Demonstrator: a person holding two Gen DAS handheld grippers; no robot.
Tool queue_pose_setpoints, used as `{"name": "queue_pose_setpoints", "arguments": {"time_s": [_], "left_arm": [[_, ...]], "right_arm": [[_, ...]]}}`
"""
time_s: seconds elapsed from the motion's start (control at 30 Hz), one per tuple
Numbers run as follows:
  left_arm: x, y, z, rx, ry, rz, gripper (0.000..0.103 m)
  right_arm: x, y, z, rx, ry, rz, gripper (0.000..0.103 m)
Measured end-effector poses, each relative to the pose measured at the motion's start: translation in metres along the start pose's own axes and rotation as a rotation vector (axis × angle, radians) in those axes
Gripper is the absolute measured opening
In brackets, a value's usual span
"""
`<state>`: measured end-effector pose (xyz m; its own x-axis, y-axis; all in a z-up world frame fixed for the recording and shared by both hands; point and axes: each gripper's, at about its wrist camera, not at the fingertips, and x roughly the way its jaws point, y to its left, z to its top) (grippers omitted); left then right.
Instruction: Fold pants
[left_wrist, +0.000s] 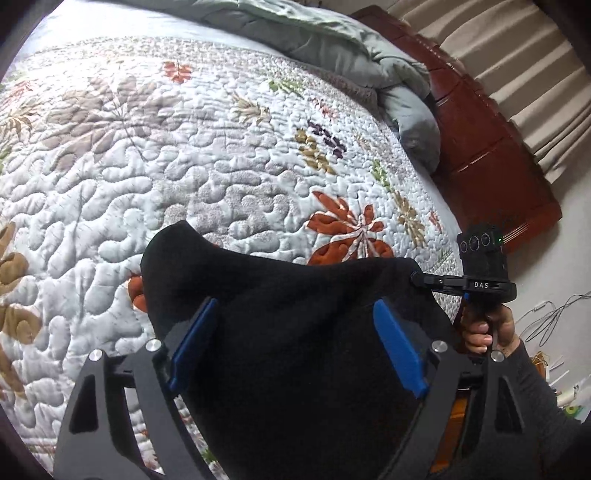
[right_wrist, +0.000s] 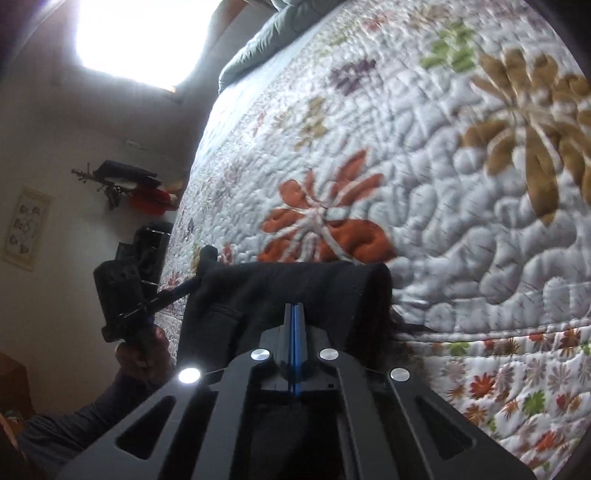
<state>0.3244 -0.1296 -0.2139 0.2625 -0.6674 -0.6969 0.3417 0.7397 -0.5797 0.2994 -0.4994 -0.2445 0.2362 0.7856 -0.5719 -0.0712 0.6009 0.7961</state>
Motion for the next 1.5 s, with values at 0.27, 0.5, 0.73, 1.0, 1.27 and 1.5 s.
{"name": "queue_pose_setpoints", "arguments": {"time_s": [0.27,0.5,0.73,1.0,1.27,1.5], "left_arm": [[-0.034,-0.004,-0.001,0.003,-0.070,-0.015,0.084],[-0.089,-0.041,-0.062,0.130,-0.122,-0.024,0.086],[-0.061,-0.026,-0.114,0.108,-0.036,-0.034,0.078],[-0.048,-0.017,-0.114,0.098,-0.018,-0.064,0.079],[-0.077,-0.012,-0.108,0.087,-0.048,-0.081,0.093],[-0.078,0.045,-0.080,-0.154,0.016,-0.126,0.094]], "right_arm": [[-0.032,0.025,-0.011,-0.062,-0.062,0.016,0.013],[-0.050,0.085,-0.067,-0.191,-0.033,0.013,0.016],[-0.018,0.061,-0.109,-0.193,0.060,-0.063,0.005],[-0.026,0.021,-0.108,-0.117,0.025,-0.009,0.000],[-0.067,0.017,-0.099,-0.033,-0.034,-0.041,0.020],[-0.076,0.010,-0.065,0.073,-0.047,-0.059,0.095]]}}
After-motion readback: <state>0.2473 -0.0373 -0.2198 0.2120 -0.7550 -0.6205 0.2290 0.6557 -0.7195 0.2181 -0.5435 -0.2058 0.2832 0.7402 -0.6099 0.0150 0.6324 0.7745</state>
